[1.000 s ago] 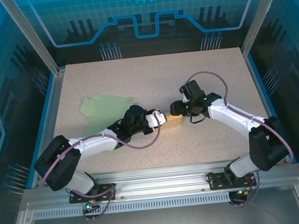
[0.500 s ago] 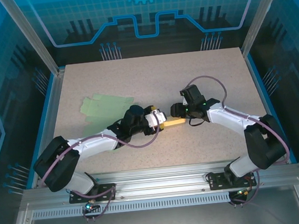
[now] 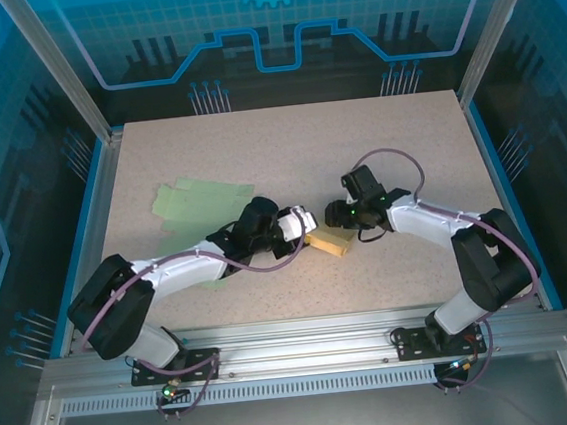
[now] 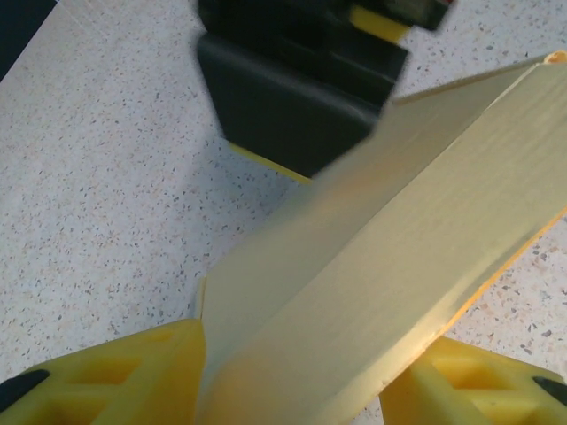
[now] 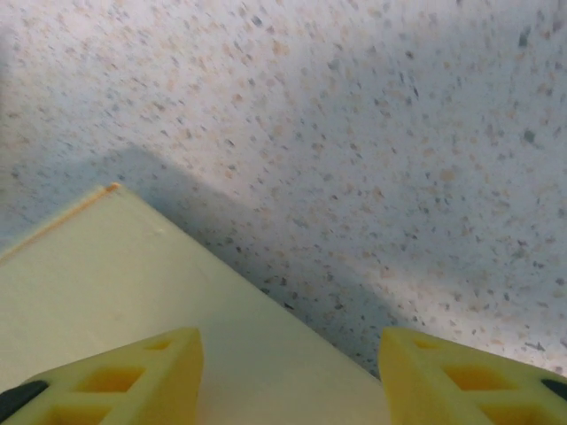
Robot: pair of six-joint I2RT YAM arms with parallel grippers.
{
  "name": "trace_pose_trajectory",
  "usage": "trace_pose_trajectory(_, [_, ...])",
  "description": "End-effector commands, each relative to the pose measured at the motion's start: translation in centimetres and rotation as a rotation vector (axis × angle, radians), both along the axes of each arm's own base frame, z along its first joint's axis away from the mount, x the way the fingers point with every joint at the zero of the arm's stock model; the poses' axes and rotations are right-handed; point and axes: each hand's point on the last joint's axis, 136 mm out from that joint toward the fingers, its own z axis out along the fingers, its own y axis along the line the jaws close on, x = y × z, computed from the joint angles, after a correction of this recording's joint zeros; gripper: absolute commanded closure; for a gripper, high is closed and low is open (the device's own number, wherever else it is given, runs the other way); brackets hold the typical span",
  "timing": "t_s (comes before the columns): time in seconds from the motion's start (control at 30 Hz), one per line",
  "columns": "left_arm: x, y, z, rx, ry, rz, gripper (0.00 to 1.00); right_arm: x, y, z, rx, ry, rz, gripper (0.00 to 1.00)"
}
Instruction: Fold the paper box
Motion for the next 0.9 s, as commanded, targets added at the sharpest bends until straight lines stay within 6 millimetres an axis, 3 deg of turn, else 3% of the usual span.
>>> trace_pose_trajectory(0.0, [0.1,-0.5,-0.2,0.036,-0.003,-0.029,0.47,0.5,-0.3,2.5,0.003,-0.015,0.024,0.44])
trace_pose_trajectory(0.23, [1.6,-1.0,0.1,0.080,-0.012,-0.011,0.53,0.2,0.1,6.1,0.026,-0.038,0.086,0.38])
trace_pose_trajectory(0.37, [2.1,-1.3,0.0,0.101,-0.019,-0.021,0.50,-0.6,-2.0,7.7,-0.014,-0.052,0.053,0.30])
trace_pose_trajectory(0.47, [1.0,-1.5,-0.7,0.120,0.026,-0.072,0.36,-1.3,-4.0,8.3,-0.015,-0.055,0.012,0.28])
trace_pose_trajectory(0.57, [-2.0,-1.6,-1.0,0.104,0.104,-0.176,0.02,-2.0,-5.5,8.0,-0.015,-0.047,-0.015,0.25])
trace_pose_trajectory(0.73, [-4.2,-0.5,0.8,0.052,0.167,-0.163,0.01,-3.2,-6.1,7.3,-0.004,-0.046,-0.003,0.23])
trace_pose_trajectory(0.87, [-1.6,1.4,2.9,0.007,0.090,0.035,0.01,-3.8,-5.3,6.4,0.007,-0.054,0.081,0.04])
